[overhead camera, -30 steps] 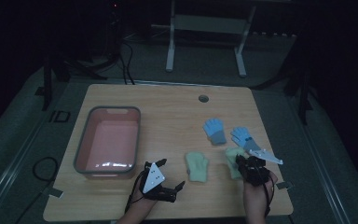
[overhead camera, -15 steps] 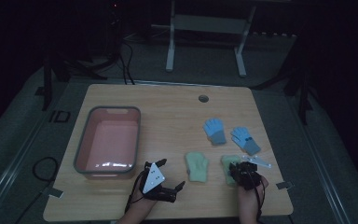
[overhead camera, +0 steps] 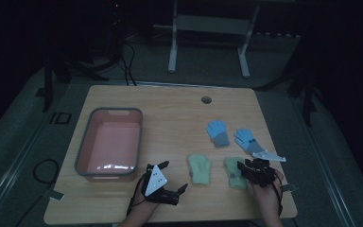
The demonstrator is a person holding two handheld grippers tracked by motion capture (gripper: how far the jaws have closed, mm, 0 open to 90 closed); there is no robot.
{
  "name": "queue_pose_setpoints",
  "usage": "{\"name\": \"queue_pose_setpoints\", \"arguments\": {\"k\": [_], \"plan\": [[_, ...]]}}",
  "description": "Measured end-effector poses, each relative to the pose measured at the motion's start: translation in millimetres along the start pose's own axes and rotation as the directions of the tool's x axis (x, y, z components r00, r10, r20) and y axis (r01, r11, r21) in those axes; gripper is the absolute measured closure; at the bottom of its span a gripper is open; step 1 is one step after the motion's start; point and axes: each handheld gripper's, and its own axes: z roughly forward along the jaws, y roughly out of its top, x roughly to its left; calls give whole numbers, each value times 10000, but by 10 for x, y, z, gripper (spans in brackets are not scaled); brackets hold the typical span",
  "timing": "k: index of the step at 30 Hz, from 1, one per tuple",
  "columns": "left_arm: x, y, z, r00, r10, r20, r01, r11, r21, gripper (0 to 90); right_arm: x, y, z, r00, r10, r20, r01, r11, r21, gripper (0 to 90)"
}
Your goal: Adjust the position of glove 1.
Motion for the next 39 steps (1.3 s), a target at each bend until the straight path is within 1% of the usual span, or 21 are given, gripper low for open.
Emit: {"name": "queue_pose_setpoints", "arguments": {"k": [1,2,3,4,5,6,8,10,12,14,15,18,20,23,25,27,32,36,37,38,39], "plan": [[1,0,0,10000,-2,-2,2,10000,-10,11,-9,5,-15,9995,-316,36,315,9995,59,605],[0,0,-1,10000,5,-2,-5,10000,-9,11,-24,6,-29,9987,-505,-30,505,9987,87,603],[0,0,-1,10000,28,4,-28,10000,-6,11,-41,5,-44,9974,-665,-265,666,9978,33,599],[-3,0,-1,10000,27,6,-27,10000,-12,11,-51,2,-53,9955,-891,-319,895,9959,100,591],[-5,0,-1,10000,46,1,-46,10000,-8,11,-55,-6,-57,9927,-1177,-252,1181,9929,161,589],[-6,0,-1,10000,48,-11,-48,10000,-6,11,-57,-25,-61,9884,-1481,-349,1487,9888,153,590],[-8,-1,-2,10000,55,-31,-55,10000,-13,11,-50,-57,-57,9849,-1651,-517,1665,9858,242,590],[-9,-1,-2,10000,64,-38,-64,10000,-15,11,-39,-102,-44,9855,-1540,-708,1553,9878,139,589],[-9,-1,-2,10000,93,-35,-93,10000,-18,11,-29,-127,-24,9861,-1475,-769,1491,9887,156,589],[-12,-1,-3,9999,99,-42,-99,9999,-22,11,15,-218,62,9859,-1562,-596,1584,9868,342,590],[-13,-1,-3,9999,102,-46,-102,9999,-23,11,30,-253,94,9856,-1645,-393,1662,9850,463,592],[-13,-1,-1,9999,106,-47,-106,9999,-11,11,52,-327,114,9876,-1549,-239,1556,9874,283,616],[-12,-1,-1,9999,110,-47,-110,9999,1,11,66,-329,119,9865,-1624,-192,1629,9862,286,651],[-15,-1,-1,9999,127,-40,-127,9999,-15,11,99,-331,134,9838,-1789,-147,1792,9835,262,753],[-16,-1,0,9999,134,-44,-134,9999,-9,11,120,-312,137,9827,-1843,-158,1848,9818,434,792],[-13,-1,-1,9999,113,-44,-113,9999,0,11,125,-307,139,9876,-1563,-126,1567,9866,461,807],[-12,0,-1,9999,107,-42,-107,9999,-5,11,129,-276,86,9927,-1203,-20,1203,9919,405,828],[-9,0,-2,10000,80,-37,-80,10000,-1,11,163,-144,-48,9947,-1020,116,1019,9948,59,828],[-10,0,-2,10000,82,-38,-82,10000,-6,11,183,-100,-87,9935,-1121,188,1123,9937,-54,828],[-11,0,-2,9999,95,-72,-95,10000,-4,11,232,-3,-166,9927,-1187,227,1193,9925,-281,828],[-14,0,-2,9999,96,-112,-96,10000,-3,11,232,-3,-166,9927,-1187,227,1193,9925,-281,828]]}}
